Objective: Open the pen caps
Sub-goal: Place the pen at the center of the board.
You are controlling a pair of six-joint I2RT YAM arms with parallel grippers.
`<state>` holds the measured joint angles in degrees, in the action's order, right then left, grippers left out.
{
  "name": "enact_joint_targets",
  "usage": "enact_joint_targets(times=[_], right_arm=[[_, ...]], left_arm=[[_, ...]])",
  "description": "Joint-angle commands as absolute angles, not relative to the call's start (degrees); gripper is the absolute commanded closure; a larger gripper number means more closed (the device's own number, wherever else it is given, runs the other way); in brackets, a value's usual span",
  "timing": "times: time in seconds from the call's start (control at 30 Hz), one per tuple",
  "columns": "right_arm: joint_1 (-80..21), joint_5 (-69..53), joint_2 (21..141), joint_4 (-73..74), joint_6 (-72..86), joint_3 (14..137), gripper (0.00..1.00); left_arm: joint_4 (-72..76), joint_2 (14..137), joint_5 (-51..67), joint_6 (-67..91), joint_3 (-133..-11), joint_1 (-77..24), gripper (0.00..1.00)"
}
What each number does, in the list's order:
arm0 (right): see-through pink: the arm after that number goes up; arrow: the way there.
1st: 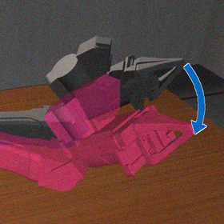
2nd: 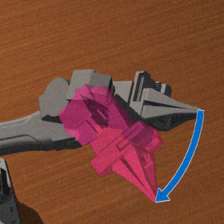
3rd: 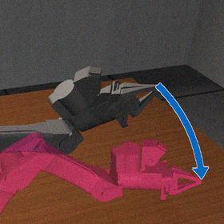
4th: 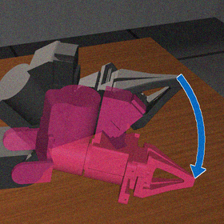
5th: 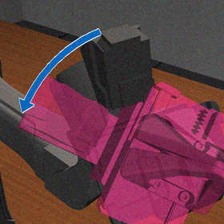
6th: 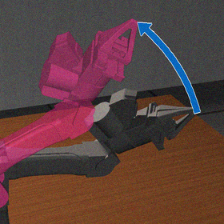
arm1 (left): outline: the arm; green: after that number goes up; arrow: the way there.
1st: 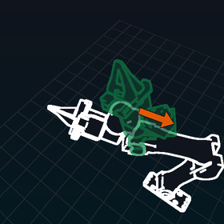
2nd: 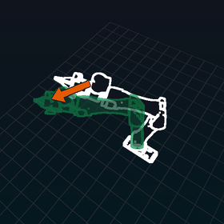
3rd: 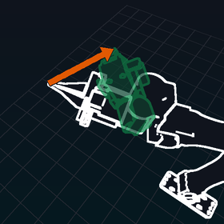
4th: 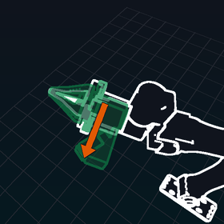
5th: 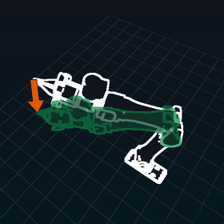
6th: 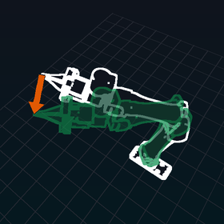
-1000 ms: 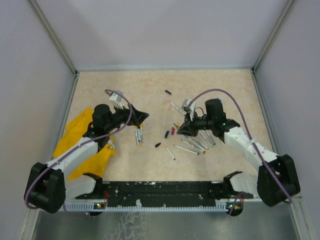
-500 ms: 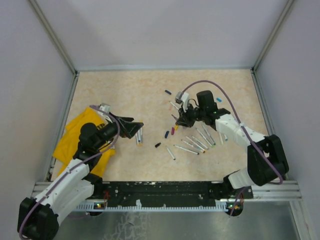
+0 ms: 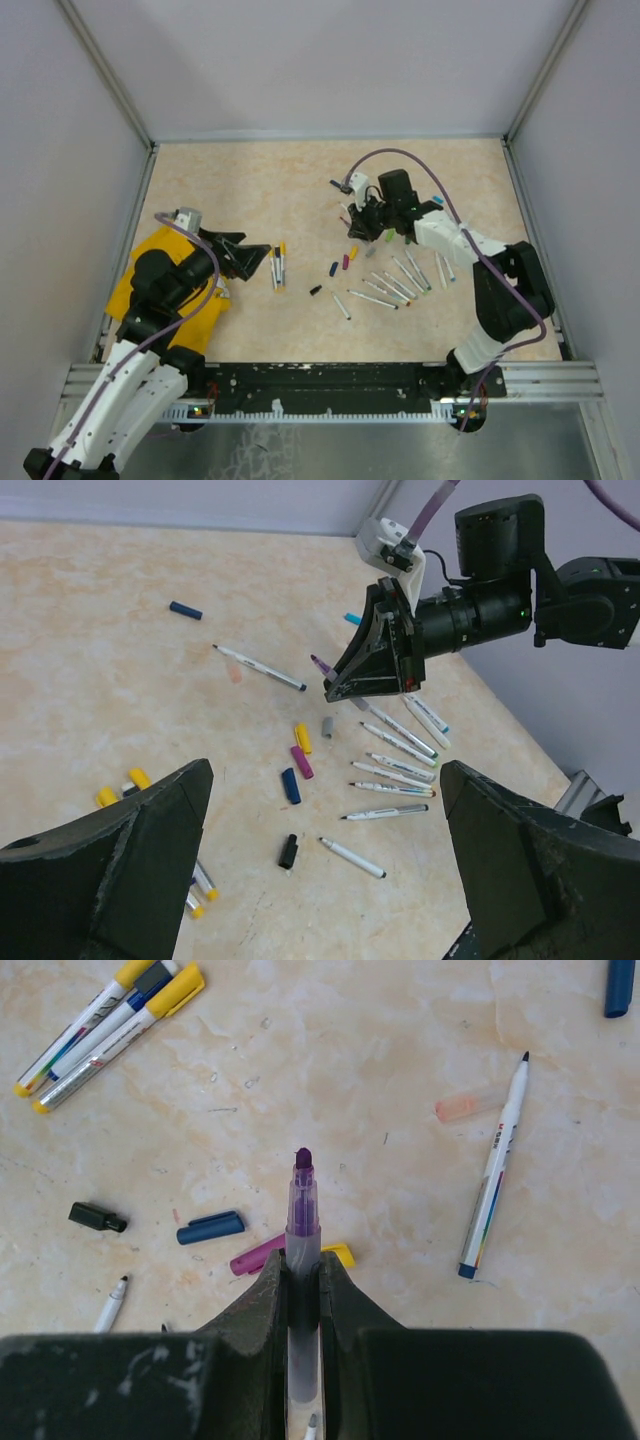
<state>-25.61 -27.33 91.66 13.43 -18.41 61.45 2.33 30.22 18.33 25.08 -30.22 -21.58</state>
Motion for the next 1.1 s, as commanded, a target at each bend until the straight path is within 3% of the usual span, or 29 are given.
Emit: enact_joint_targets(times=[0.0,0.23,0.67,1.07], right_arm=[[-26.1,-25.1,92.7,12.96,-17.59,65.91,1.0],[-26.87,-20.78,95.6,11.1,-15.11,66.71,1.0],[-29.71,-15.15,98.87,6.39,-8.69,66.62,1.0],[-33.98,-6.09,106.79,10.62,-8.48,72.58,1.0]], left_arm=[[-7.91,31.4,17.61,19.72,-34.33,-21.31,0.0],[-20.49,30.87,10.48,12.78,-37.25,-21.29,0.0],[-20.63,27.72,8.74,11.94,-35.06,-21.35,0.0],[-21.08,27.86,8.79,12.17,-34.83,-21.31,0.0]])
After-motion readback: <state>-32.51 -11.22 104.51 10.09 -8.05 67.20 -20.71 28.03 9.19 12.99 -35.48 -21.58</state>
